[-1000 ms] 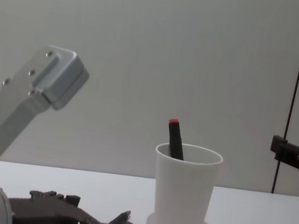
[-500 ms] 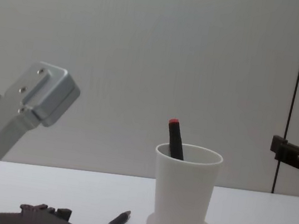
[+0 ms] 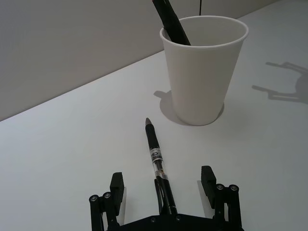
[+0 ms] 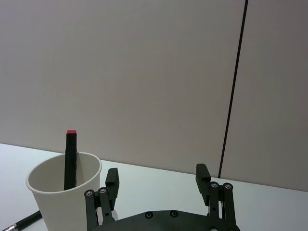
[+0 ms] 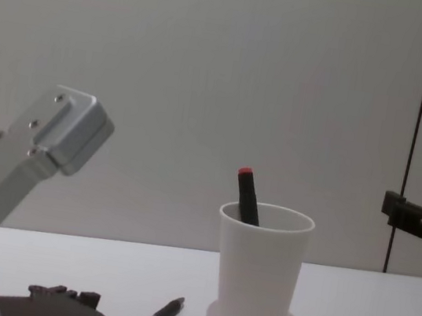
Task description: Place the pen into the pen holder.
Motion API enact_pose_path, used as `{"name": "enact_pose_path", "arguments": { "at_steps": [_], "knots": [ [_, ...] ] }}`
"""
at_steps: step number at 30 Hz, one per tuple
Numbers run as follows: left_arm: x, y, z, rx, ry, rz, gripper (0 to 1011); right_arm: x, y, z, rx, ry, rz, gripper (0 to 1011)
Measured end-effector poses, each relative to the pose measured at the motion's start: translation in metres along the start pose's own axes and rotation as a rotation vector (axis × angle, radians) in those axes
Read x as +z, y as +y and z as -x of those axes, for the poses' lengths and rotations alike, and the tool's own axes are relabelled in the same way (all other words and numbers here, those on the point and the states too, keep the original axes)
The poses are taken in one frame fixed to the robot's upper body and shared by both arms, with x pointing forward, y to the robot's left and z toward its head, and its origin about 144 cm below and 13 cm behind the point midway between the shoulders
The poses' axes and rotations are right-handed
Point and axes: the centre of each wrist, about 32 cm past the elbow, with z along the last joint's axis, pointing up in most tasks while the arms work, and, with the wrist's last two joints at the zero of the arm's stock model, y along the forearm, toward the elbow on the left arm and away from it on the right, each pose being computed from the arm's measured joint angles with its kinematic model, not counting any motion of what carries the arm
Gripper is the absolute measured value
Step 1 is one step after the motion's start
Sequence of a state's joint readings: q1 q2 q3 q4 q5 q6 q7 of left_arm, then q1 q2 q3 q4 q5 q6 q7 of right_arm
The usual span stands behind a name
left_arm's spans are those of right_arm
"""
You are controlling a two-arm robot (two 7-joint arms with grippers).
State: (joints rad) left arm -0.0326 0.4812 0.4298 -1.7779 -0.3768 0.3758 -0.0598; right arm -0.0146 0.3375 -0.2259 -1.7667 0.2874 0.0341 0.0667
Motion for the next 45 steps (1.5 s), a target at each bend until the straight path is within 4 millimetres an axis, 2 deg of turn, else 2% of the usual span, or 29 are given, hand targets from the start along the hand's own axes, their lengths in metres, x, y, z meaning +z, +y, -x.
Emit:
{"name": "enact_pose_path", "arguments": {
  "at_steps": [45],
  "knots": [
    [0.0088,0.0004,0.0011,-0.030,-0.057,-0.077,1001,0.0000,0.0000,0.0000,0.000,0.000,0.000,1002]
  ]
}}
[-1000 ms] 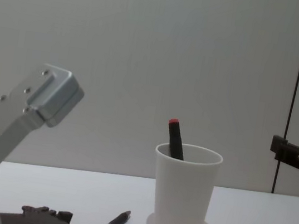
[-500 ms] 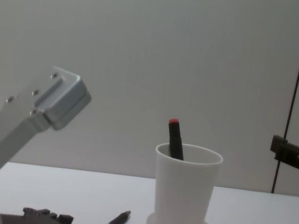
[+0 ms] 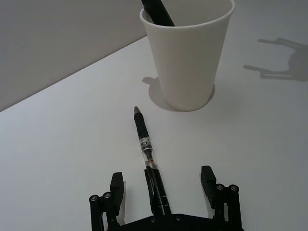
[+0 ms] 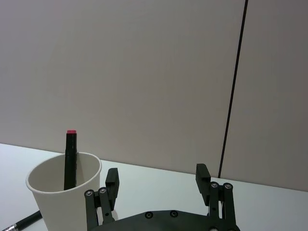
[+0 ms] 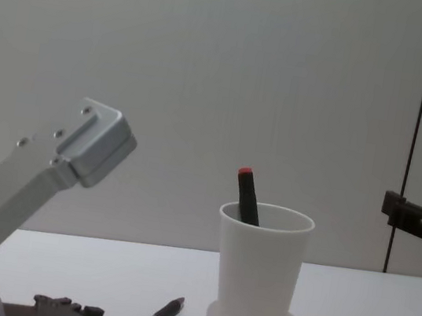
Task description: Place the pen into the pen holder.
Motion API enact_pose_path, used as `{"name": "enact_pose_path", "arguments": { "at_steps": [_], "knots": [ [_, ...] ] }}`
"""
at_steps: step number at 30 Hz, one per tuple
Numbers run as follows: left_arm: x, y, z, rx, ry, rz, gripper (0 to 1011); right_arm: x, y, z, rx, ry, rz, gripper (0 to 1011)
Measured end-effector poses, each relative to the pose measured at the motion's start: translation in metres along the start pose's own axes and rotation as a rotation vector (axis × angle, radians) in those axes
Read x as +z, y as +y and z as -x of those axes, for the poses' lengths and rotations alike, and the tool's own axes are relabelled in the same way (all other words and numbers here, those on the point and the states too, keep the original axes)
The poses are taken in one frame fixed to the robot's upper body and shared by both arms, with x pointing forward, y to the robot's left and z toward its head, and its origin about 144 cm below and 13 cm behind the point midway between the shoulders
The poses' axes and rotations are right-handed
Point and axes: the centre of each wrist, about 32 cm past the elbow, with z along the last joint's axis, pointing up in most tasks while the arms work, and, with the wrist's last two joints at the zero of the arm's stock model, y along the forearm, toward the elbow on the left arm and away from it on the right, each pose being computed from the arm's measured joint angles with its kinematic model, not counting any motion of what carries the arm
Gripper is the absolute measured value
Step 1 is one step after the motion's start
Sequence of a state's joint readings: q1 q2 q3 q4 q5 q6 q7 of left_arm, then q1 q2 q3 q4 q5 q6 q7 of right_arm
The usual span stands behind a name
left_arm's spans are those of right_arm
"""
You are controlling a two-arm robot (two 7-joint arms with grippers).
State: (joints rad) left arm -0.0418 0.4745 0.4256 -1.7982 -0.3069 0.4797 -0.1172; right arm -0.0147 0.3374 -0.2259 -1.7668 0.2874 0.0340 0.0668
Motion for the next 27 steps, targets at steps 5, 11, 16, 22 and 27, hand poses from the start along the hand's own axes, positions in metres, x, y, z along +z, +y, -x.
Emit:
{"name": "enact_pose_path", "arguments": {
  "at_steps": [5,11,16,22,27],
  "knots": [
    [0.0006,0.0000,0.0001,-0.003,-0.002,-0.007,1001,0.0000,0.0000,0.0000,0.000,0.000,0.000,1002],
    [0.0011,0.0001,0.0000,-0.006,-0.001,-0.011,1001,0.0000,0.0000,0.0000,0.000,0.000,0.000,1002],
    [0.0012,0.0001,0.0001,-0.009,0.003,-0.014,1001,0.0000,0.0000,0.0000,0.000,0.000,0.000,1002],
    [0.0013,0.0002,0.0004,-0.012,0.006,-0.018,1001,0.0000,0.0000,0.0000,0.000,0.000,0.000,1002],
    [0.0013,0.0002,0.0008,-0.015,0.008,-0.020,1001,0.0000,0.0000,0.0000,0.000,0.000,0.000,1002]
  ]
}}
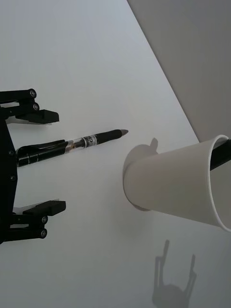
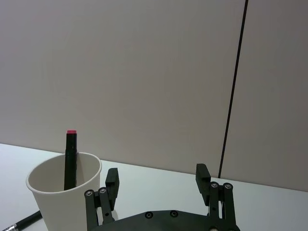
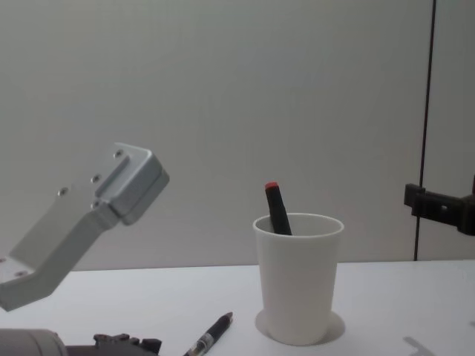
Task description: Place the pen into the pen holder.
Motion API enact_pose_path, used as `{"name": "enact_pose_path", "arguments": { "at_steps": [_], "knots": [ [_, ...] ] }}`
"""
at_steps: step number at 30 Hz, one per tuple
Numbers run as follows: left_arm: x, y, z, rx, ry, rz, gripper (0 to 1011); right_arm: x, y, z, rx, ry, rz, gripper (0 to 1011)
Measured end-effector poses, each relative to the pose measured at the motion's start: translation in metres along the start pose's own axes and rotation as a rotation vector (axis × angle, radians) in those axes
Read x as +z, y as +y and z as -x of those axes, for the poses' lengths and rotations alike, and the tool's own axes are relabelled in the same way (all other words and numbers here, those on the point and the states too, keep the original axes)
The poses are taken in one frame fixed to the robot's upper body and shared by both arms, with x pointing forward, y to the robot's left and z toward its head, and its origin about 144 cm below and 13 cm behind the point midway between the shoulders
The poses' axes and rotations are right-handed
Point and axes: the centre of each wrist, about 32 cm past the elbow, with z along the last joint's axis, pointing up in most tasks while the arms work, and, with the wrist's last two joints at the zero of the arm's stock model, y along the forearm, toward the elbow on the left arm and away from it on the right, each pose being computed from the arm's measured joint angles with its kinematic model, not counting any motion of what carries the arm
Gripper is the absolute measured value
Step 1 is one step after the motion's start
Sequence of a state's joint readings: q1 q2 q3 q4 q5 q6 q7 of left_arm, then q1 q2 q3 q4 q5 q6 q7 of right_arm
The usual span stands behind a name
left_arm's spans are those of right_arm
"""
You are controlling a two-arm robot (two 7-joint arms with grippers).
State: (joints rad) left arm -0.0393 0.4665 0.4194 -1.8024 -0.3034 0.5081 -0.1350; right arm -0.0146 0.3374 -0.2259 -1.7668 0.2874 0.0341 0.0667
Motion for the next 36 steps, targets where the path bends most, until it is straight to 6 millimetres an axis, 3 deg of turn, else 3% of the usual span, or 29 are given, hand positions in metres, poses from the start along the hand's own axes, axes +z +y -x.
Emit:
{"name": "enact_pose_path", "arguments": {
  "at_steps": [18,25,29,36],
  "knots": [
    [0.0000,-0.0001,0.0007,-0.008,-0.005,-0.010,998,0.0000,0.0000,0.0000,0.000,0.000,0.000,1002],
    [0.0000,-0.0002,0.0012,-0.013,-0.005,-0.012,884,0.0000,0.0000,0.0000,0.000,0.000,0.000,1002],
    [0.0000,-0.0002,0.0014,-0.015,-0.005,-0.013,754,0.0000,0.0000,0.0000,0.000,0.000,0.000,1002],
    [0.0000,-0.0003,0.0013,-0.014,-0.006,-0.015,650,0.0000,0.0000,0.0000,0.000,0.000,0.000,1002]
  ]
}}
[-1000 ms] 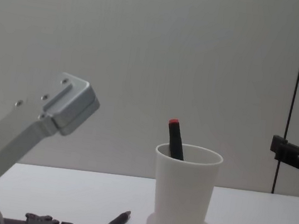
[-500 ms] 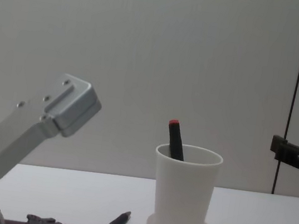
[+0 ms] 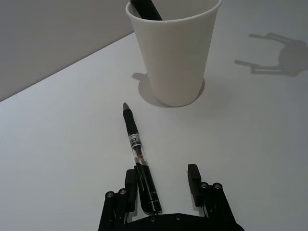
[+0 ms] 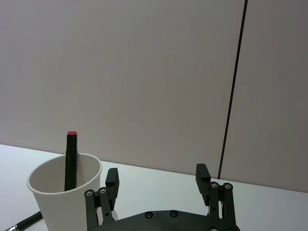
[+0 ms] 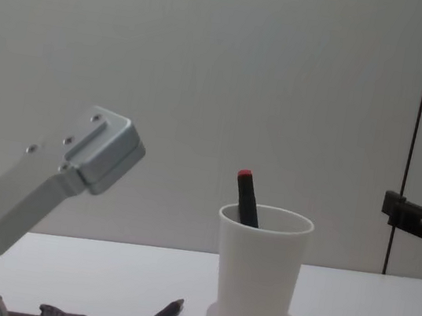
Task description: Place the pen into the pen holder.
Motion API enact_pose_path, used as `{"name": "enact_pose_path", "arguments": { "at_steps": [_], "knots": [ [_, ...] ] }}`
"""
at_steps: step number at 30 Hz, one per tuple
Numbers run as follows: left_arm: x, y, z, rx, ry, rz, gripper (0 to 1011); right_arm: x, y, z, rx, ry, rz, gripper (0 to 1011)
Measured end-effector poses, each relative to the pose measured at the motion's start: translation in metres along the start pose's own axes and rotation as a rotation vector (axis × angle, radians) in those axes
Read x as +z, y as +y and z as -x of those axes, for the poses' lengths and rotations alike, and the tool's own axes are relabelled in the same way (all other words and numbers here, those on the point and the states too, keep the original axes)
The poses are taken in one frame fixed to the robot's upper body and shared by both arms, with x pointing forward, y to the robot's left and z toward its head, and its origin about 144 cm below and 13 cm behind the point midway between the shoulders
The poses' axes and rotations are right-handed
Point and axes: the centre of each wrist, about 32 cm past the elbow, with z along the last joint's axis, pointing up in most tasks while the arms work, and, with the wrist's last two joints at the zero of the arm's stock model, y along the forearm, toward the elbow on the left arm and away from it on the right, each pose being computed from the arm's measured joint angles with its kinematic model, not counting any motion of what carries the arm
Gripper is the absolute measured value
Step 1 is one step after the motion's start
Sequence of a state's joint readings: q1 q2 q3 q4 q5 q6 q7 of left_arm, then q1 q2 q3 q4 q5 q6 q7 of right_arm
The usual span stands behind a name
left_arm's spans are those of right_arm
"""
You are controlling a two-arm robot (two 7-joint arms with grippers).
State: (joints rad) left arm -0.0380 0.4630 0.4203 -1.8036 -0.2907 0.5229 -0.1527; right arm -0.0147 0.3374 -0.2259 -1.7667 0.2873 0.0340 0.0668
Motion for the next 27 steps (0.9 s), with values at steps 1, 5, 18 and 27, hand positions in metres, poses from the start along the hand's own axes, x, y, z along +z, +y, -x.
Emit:
{"name": "enact_pose_path", "arguments": {
  "at_steps": [1,5,18,27],
  "knots": [
    [0.0000,0.0000,0.0000,0.000,0.000,0.000,641,0.0000,0.0000,0.0000,0.000,0.000,0.000,1002],
    [-0.0001,0.0000,-0.0001,0.001,0.000,-0.001,615,0.0000,0.0000,0.0000,0.000,0.000,0.000,1002],
    [-0.0001,0.0000,-0.0003,0.001,-0.001,-0.002,487,0.0000,0.0000,0.0000,0.000,0.000,0.000,1002],
    [-0.0002,0.0000,-0.0003,0.002,-0.001,-0.002,367,0.0000,0.0000,0.0000,0.000,0.000,0.000,1001]
  ]
}}
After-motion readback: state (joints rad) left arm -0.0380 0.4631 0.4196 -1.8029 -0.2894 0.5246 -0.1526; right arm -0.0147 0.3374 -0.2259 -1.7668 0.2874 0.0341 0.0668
